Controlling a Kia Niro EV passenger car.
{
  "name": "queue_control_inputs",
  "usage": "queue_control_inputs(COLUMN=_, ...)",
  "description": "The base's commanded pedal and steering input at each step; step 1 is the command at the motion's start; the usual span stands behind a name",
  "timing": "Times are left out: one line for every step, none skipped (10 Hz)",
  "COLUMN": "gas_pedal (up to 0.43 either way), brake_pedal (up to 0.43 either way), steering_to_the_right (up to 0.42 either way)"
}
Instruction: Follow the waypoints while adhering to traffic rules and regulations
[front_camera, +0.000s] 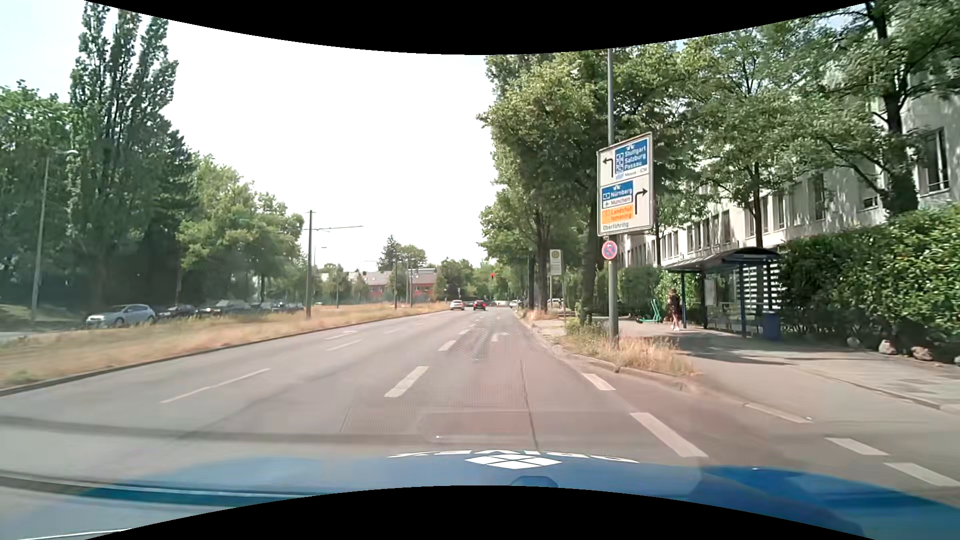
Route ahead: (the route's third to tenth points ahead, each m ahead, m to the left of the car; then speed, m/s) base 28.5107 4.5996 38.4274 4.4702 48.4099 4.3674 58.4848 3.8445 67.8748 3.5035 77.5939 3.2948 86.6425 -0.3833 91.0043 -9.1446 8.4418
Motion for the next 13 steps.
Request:
queue_control_inputs(gas_pedal=0.260, brake_pedal=0.000, steering_to_the_right=0.000)
queue_control_inputs(gas_pedal=0.260, brake_pedal=0.000, steering_to_the_right=0.000)
queue_control_inputs(gas_pedal=0.260, brake_pedal=0.000, steering_to_the_right=0.000)
queue_control_inputs(gas_pedal=0.248, brake_pedal=0.000, steering_to_the_right=0.000)
queue_control_inputs(gas_pedal=0.220, brake_pedal=0.000, steering_to_the_right=-0.001)
queue_control_inputs(gas_pedal=0.220, brake_pedal=0.000, steering_to_the_right=-0.002)
queue_control_inputs(gas_pedal=0.209, brake_pedal=0.000, steering_to_the_right=-0.002)
queue_control_inputs(gas_pedal=0.189, brake_pedal=0.000, steering_to_the_right=-0.003)
queue_control_inputs(gas_pedal=0.189, brake_pedal=0.000, steering_to_the_right=-0.003)
queue_control_inputs(gas_pedal=0.189, brake_pedal=0.000, steering_to_the_right=-0.002)
queue_control_inputs(gas_pedal=0.189, brake_pedal=0.000, steering_to_the_right=-0.002)
queue_control_inputs(gas_pedal=0.189, brake_pedal=0.000, steering_to_the_right=-0.002)
queue_control_inputs(gas_pedal=0.189, brake_pedal=0.000, steering_to_the_right=-0.002)
